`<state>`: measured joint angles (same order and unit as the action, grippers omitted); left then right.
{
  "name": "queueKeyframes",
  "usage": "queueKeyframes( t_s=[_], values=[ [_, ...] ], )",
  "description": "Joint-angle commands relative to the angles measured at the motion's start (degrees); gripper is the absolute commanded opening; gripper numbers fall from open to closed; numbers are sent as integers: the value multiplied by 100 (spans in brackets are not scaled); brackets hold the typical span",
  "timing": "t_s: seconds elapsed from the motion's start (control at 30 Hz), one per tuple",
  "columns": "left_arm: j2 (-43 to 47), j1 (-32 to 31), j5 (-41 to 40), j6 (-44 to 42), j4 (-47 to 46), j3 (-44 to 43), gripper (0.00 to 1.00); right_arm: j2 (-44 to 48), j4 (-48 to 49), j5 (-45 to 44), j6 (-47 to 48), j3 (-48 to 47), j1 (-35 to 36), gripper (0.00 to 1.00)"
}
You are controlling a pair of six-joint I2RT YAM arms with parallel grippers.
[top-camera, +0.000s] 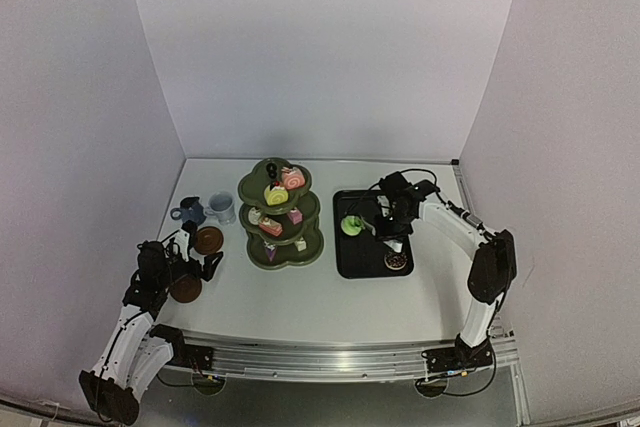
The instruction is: Serve the afternoon tea
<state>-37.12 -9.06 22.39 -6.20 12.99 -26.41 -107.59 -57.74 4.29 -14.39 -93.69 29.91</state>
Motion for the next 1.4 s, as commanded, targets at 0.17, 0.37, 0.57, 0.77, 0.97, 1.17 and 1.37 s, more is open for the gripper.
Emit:
queueKeyframes(
  t_s=[0.17,0.37,0.57,0.77,0.97,1.17,1.37],
  values=[
    [72,25,6,-69,-174,40,99,166,-725,-993,416,-1683,-1,0],
    [144,27,22,-77,-191,45,99,-594,-778,-1430,983,-4180,1,0],
    [246,23,-26,-119,-142,30,99,-1325,-213,-1254,1277,-5660,225,0],
    [243,25,0,-122,-130,31,99,-1343,943,-1173,1655,-5472,819,0],
    [257,20,37,-123,-155,41,99,-1543,1181,-1182,1824,-5443,1174,0],
    [332,23,78,-139,-166,44,99,-1564,1174,-1293,1956,-5021,1385,0],
    [383,25,166,-143,-166,33,99,-1470,1086,-1248,2066,-4714,1458,0]
  ],
)
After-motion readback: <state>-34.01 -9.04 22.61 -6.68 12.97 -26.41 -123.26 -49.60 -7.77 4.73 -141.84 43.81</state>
